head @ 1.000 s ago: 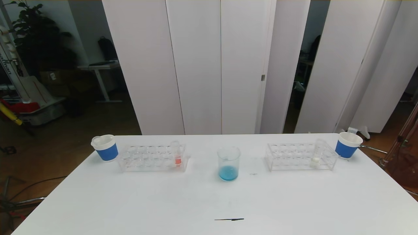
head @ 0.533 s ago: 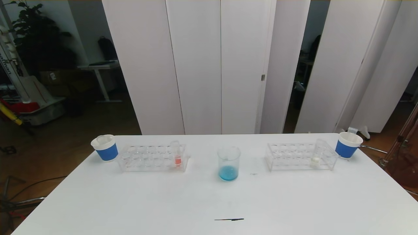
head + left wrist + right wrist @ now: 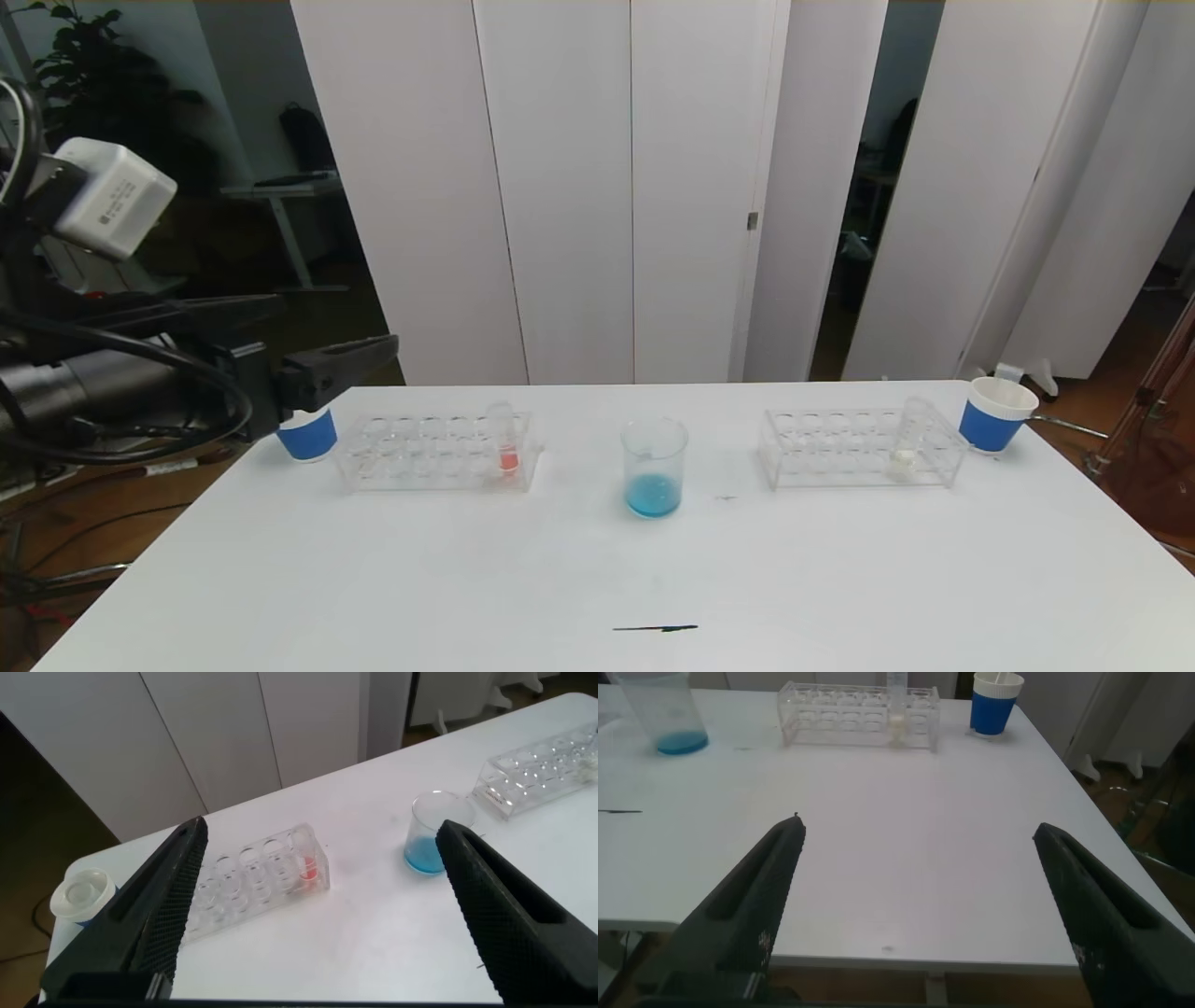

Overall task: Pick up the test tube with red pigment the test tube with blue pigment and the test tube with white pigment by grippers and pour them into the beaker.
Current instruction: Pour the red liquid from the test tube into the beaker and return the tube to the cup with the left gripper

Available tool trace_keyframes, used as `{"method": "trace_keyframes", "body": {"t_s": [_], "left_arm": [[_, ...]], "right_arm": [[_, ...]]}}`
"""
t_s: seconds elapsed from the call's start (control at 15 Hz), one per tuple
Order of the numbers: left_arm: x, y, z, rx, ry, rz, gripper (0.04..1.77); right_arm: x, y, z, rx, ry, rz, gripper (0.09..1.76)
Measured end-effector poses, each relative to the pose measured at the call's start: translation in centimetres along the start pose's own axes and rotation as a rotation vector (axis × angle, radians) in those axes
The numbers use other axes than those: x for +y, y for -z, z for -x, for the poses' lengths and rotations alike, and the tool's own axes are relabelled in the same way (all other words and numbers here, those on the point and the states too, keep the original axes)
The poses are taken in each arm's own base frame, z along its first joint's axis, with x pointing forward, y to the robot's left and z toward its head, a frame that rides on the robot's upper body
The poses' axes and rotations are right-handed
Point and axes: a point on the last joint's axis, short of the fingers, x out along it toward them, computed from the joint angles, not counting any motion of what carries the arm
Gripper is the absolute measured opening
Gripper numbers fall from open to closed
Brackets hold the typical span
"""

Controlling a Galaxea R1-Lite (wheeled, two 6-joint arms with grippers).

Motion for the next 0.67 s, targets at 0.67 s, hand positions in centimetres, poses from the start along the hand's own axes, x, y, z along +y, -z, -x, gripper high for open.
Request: {"method": "trace_keyframes", "body": {"t_s": [0.67], "left_arm": [[-4.0, 8.1, -9.3, 0.207, -0.151, 0.185, 1.74]], "right_arm": [[0.0, 0.0, 0.0, 0.000, 0.000, 0.000, 1.75]]}}
